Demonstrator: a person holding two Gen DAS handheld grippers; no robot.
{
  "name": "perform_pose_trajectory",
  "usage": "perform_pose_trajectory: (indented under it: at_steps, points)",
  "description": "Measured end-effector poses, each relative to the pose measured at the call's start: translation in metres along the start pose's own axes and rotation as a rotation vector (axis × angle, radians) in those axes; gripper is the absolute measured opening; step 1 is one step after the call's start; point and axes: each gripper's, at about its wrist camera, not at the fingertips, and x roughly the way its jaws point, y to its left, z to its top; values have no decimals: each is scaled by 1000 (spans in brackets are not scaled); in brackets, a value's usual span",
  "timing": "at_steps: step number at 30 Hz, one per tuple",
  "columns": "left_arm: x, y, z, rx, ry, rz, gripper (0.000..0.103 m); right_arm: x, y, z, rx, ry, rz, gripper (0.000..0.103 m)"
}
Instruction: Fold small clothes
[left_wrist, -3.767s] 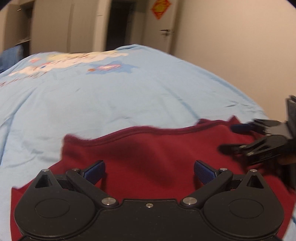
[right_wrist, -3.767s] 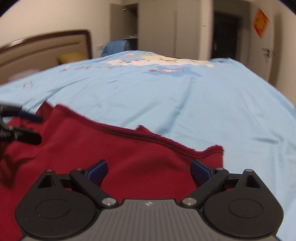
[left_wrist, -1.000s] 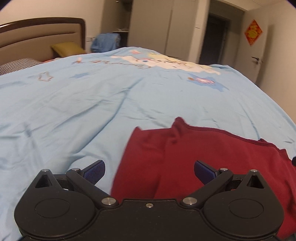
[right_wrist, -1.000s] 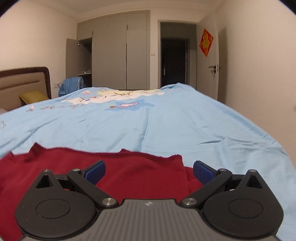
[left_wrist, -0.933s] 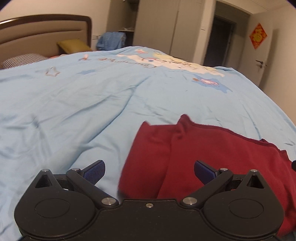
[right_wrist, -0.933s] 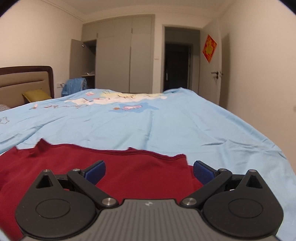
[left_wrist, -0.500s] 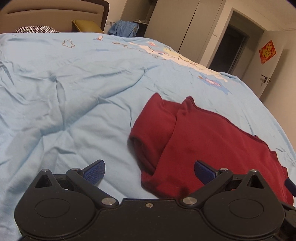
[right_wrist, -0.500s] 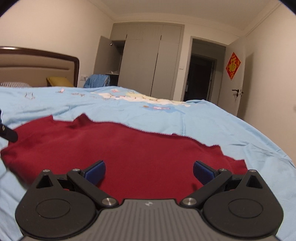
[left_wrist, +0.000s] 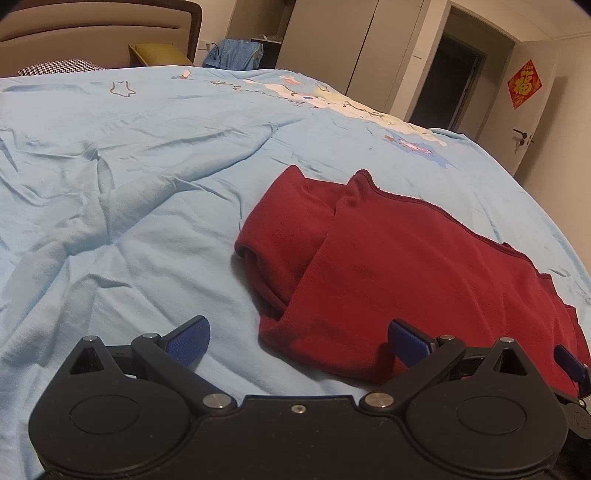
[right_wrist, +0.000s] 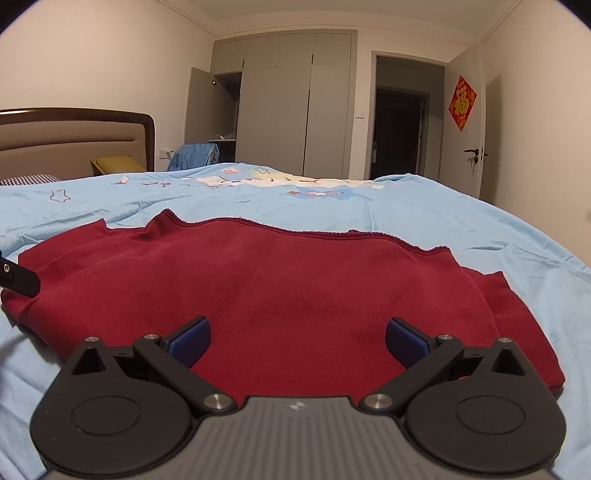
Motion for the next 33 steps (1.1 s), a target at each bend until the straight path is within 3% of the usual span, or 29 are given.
perform_pose_trajectory:
  at_steps: [18, 33]
  points:
    - [0, -11, -8, 24, 13, 2, 102, -2, -8, -2, 23, -4, 18, 103]
    - [-11, -19, -13, 31, 54, -89, 102, -2, -8, -2, 24, -4, 18, 103]
